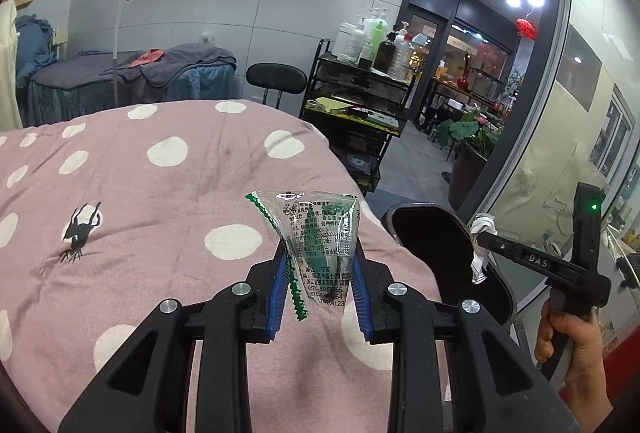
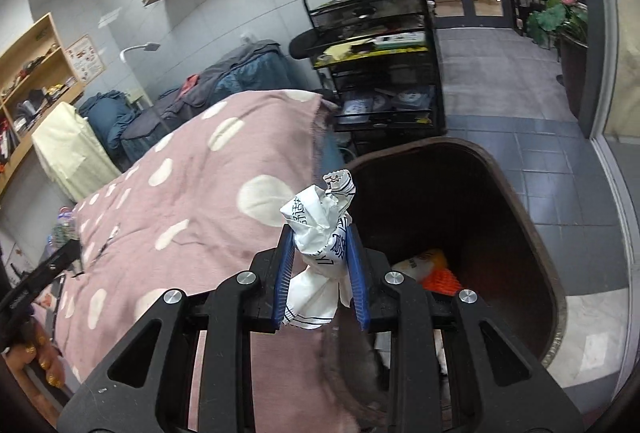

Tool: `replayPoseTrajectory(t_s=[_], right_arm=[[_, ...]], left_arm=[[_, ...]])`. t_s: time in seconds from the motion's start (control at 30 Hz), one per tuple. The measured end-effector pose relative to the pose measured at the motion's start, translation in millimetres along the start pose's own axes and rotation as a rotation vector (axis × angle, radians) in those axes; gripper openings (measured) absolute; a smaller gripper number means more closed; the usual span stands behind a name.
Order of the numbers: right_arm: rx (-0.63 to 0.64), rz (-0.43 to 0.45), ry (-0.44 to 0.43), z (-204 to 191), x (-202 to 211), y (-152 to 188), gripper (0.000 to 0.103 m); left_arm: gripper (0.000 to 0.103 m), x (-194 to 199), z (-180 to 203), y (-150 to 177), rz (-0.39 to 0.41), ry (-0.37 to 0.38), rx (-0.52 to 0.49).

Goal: Collect trash
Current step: 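Carry the white wrapper and green-edged packet over the brown bin, then open the right tool over the bin while the left tool lowers and releases the packet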

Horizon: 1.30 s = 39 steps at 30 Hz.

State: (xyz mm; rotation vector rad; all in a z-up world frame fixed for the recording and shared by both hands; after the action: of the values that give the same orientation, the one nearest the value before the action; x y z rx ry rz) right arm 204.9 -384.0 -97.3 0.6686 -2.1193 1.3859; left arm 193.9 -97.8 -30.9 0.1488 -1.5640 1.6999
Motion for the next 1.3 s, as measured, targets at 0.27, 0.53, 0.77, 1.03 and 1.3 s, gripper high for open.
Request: replayPoseTrajectory(t_s=[0.27, 0.53, 0.77, 1.03, 1.3], right_arm=[[-0.034, -0.025, 0.087, 38, -20, 3, 0.027], [-0.049, -0.071, 0.15, 61, -49, 19, 0.027], [-0.088, -0.057, 0.2, 76, -54, 32, 0.07], [-0.064, 0.014, 0.25, 79, -25, 28, 0.083], [-0.108, 0.051, 0.266, 95, 0, 25, 0.086]], left_arm=[[0.028, -9, 29, -2, -0.007, 0.049, -0.035], [0.028, -22, 49, 1, -0.031, 0.08, -0.06], [0.028, -34, 70, 5, -0.058, 0.103, -0.096], [0.028, -52, 101, 12, -0.101, 0.144, -0.149], [0.028, -74, 129, 13, -0.144, 0.173, -0.214]])
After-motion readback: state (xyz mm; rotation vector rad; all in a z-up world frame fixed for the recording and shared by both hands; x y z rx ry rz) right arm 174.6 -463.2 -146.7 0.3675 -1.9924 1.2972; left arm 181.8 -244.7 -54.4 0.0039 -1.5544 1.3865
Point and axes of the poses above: each gripper's, at about its wrist camera, not at the fingertips, and x roughly against the way its jaws point, z to its right, y to its underside, the point moved 7 cm from there along -x, roughly the way its jaws point, and after that the axes turned 3 degrees about -z, right-handed, at the moved point
